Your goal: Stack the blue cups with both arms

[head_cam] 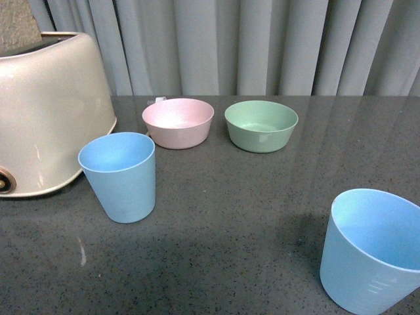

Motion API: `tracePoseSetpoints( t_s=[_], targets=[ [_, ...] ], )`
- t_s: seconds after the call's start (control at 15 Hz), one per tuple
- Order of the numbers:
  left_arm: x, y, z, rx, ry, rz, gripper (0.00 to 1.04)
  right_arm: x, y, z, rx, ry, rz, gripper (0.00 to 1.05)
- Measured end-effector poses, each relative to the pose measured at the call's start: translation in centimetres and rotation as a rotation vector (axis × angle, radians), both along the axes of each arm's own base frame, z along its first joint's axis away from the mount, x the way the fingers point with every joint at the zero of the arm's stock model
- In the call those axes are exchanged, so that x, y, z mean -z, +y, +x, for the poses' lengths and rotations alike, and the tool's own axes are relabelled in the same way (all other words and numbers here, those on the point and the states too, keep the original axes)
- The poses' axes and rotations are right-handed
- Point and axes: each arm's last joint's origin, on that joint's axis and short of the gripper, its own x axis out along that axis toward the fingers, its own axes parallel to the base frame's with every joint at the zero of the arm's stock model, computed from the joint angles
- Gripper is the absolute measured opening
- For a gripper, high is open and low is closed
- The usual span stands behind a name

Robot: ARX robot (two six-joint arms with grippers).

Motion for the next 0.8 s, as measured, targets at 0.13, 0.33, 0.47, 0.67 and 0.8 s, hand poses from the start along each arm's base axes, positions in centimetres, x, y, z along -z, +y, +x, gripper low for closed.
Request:
tracePoseSetpoints(
  t_s=[0.13,0.33,0.47,0.67,0.8],
  targets=[
    [-2.6,-1.0,2.9,0.103,-0.038,0.018,0.98,0.0,0.0,0.0,0.0,0.0,0.0,0.98],
    [-6.0,-3.2,8.4,0.265,-0.012,0.043,0.98,0.0,0.0,0.0,0.0,0.0,0.0,0.98],
    [-5.8,-5.1,12.1,0.37,0.131,0.065,0.98,0.0,0.0,0.0,0.0,0.0,0.0,0.98],
    [-4.8,-7.8,14.8,0.489,0.306,0.103,0.98,0.0,0.0,0.0,0.0,-0.001,0.0,0.98],
    [-3.3,-9.6,14.9,0.556,0.409,0.162,0.98,0.0,0.0,0.0,0.0,0.0,0.0,0.98]
  ],
)
